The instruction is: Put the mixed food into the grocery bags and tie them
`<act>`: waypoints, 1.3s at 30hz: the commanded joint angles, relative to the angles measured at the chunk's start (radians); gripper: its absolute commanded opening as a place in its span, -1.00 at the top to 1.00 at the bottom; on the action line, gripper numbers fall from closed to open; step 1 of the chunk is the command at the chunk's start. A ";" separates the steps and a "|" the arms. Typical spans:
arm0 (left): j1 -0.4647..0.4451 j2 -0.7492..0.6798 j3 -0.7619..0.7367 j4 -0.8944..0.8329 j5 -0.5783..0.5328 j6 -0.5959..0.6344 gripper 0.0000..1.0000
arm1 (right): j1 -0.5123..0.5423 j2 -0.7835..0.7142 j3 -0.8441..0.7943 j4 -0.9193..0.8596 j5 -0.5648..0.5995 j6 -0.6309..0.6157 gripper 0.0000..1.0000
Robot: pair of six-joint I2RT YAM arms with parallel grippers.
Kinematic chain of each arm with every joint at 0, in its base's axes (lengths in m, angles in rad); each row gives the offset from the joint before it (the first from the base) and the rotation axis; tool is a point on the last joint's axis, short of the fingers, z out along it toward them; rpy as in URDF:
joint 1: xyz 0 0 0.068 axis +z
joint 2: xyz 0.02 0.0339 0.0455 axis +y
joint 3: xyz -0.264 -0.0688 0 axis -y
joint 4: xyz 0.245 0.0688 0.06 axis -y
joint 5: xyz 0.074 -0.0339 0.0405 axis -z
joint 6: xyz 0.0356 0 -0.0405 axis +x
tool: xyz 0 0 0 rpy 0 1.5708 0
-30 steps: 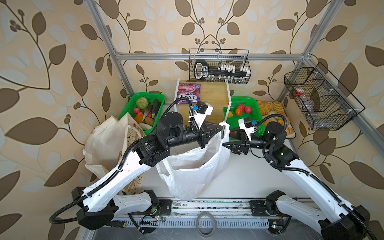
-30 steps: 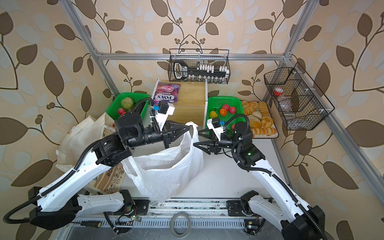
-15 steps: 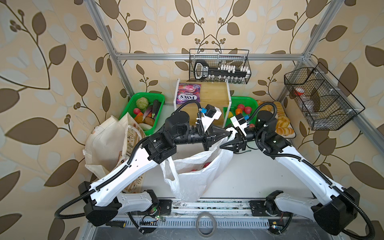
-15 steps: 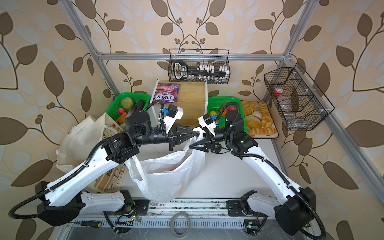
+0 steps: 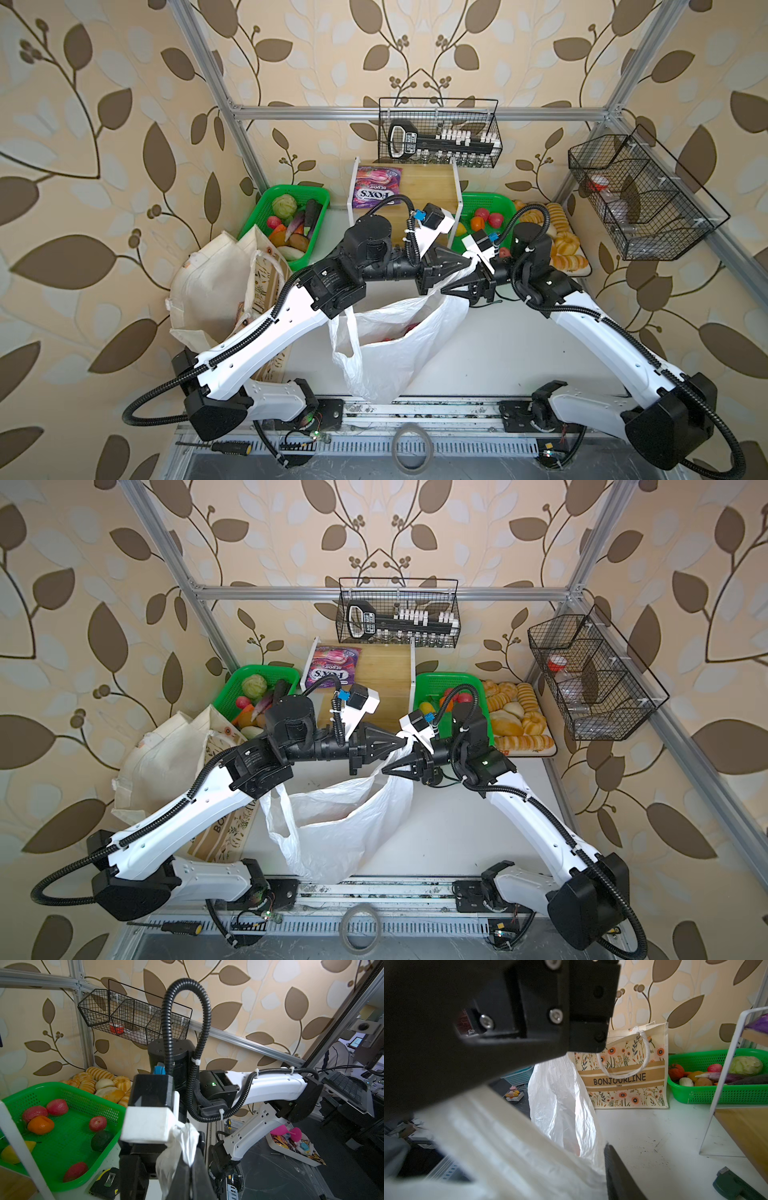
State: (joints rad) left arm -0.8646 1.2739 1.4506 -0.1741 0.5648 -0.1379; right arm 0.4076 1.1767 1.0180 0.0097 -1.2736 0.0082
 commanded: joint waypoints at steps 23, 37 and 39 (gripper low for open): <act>0.012 -0.080 0.102 -0.079 -0.328 -0.067 -0.73 | -0.030 -0.120 -0.170 0.293 0.492 0.398 1.00; 0.012 -0.258 0.172 -0.251 -0.485 -0.107 -0.94 | -0.031 -0.250 -0.148 -0.011 0.970 0.432 1.00; 0.012 -0.311 0.128 -0.294 -0.570 -0.073 -0.95 | -0.033 -0.265 -0.150 -0.050 1.010 0.440 1.00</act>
State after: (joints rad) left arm -0.8562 1.0103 1.6043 -0.3920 0.1284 -0.2420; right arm 0.3794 0.9348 0.8574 0.0490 -0.4068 0.4278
